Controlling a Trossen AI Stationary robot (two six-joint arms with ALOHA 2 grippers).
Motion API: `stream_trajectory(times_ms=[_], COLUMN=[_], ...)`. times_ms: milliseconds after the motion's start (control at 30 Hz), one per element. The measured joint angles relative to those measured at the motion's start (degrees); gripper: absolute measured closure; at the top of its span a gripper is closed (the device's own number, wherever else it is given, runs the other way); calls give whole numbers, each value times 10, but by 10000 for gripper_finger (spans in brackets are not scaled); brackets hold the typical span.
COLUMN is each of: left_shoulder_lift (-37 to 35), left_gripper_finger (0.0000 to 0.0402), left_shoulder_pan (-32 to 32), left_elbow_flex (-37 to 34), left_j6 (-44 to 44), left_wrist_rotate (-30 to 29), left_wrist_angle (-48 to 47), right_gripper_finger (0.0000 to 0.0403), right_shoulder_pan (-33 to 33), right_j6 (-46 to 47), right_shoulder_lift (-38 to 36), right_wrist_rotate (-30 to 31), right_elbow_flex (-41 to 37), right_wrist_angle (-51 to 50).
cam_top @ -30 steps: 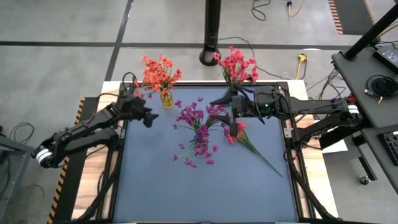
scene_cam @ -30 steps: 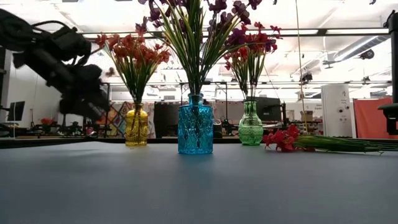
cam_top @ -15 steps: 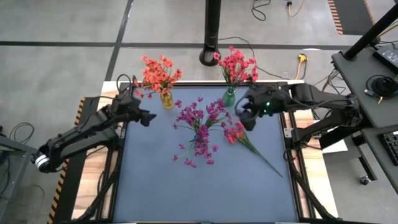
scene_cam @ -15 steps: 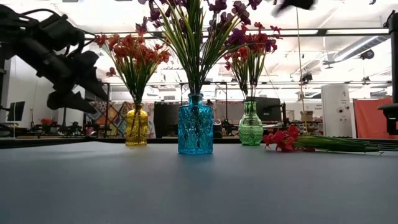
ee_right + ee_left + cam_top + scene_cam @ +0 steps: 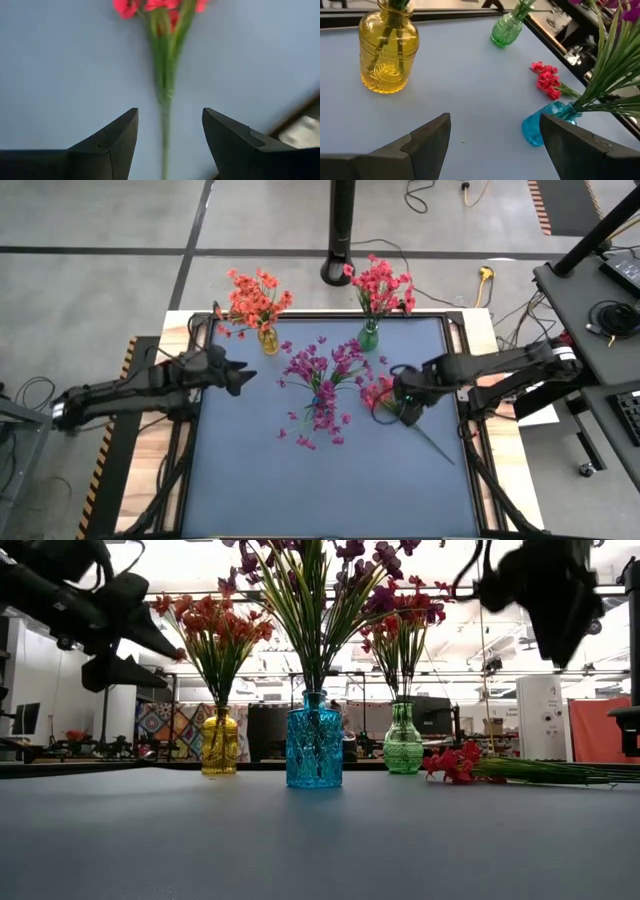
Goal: Sort flowers into vase by color
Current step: Put the red flower into the green vase
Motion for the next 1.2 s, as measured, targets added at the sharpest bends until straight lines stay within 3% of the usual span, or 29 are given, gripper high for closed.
stream_trajectory(times_ms=[167, 300, 467, 633, 967, 1200], left_shoulder_lift=[8, 19, 43, 69, 125, 157], left_gripper_finger=[114, 114, 114, 114, 114, 114], left_shoulder_pan=[-118, -199, -271, -300, -302, -303], left_elbow_flex=[-1, -1, -1, -2, -2, -1], left_j6=[-54, -73, -71, -66, -61, -67], left_wrist_rotate=[-137, -211, -269, -291, -318, -328], left_wrist_angle=[1, 20, 62, 80, 98, 109], right_gripper_finger=[178, 152, 123, 120, 169, 246], right_shoulder_pan=[32, 44, 46, 46, 46, 46], right_j6=[24, 37, 43, 38, 7, 8], right_shoulder_lift=[1, 4, 4, 18, 90, 126], right_wrist_rotate=[-11, 11, 31, 55, 58, 59], right_elbow_flex=[-85, -131, -186, -223, -234, -222], right_wrist_angle=[108, 144, 229, 289, 339, 344])
